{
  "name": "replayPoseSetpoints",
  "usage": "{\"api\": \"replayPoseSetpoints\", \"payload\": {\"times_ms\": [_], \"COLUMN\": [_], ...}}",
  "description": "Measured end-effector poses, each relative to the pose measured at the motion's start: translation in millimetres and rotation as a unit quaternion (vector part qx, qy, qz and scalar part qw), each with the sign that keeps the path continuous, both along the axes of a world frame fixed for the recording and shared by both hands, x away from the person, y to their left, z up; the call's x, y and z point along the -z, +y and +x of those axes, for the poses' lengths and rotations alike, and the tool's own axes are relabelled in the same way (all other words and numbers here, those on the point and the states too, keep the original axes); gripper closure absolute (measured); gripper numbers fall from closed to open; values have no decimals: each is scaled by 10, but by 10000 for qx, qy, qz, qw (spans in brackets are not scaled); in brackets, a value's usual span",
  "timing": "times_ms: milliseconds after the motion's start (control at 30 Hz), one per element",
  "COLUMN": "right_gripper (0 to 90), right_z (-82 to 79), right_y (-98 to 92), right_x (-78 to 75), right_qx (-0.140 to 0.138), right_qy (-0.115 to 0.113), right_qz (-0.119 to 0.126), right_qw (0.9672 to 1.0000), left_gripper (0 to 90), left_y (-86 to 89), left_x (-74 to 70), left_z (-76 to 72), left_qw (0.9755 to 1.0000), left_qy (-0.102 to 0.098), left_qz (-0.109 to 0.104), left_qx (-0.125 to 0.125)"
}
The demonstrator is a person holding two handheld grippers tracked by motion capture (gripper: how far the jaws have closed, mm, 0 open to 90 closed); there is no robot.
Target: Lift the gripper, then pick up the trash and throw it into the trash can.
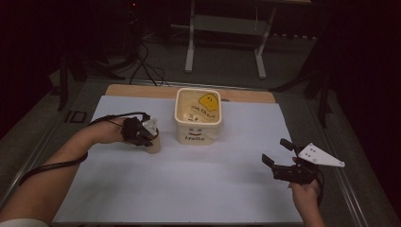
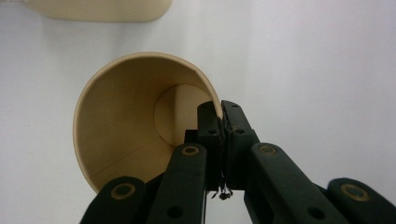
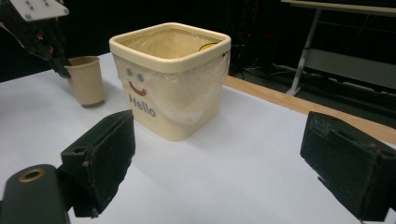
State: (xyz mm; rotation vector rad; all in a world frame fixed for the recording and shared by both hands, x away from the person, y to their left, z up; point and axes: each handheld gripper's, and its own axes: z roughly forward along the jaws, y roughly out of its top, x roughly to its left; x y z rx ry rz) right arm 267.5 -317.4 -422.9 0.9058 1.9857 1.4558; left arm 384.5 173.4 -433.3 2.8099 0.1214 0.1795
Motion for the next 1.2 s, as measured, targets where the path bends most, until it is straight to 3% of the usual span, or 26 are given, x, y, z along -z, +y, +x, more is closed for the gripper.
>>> {"api": "replayPoseSetpoints", "payload": {"times_ms": [167, 333, 500, 1067, 1200], "right_gripper": [100, 100, 101, 100, 100], "right_z": [6, 8, -7, -3, 1], "right_y": [15, 25, 32, 46, 51], "right_x": [-6, -9, -22, -49, -41], "right_qx": [-18, -29, -42, -66, -99], "right_qy": [-13, -15, -3, -99, -113], "right_qz": [-10, -1, 1, 15, 16], "right_qw": [10000, 10000, 10000, 9999, 9999], "left_gripper": [888, 889, 889, 889, 890], "left_y": [46, 82, 119, 74, 29], "left_x": [-111, -241, -500, -1132, -1330], "left_z": [-40, -78, -142, -190, -177], "left_qw": [10000, 10000, 10000, 9999, 9996], "left_qy": [90, 52, 38, 6, 2], "left_qz": [-15, -1, -52, -116, -264], "left_qx": [-2, -3, -48, -84, -101]}}
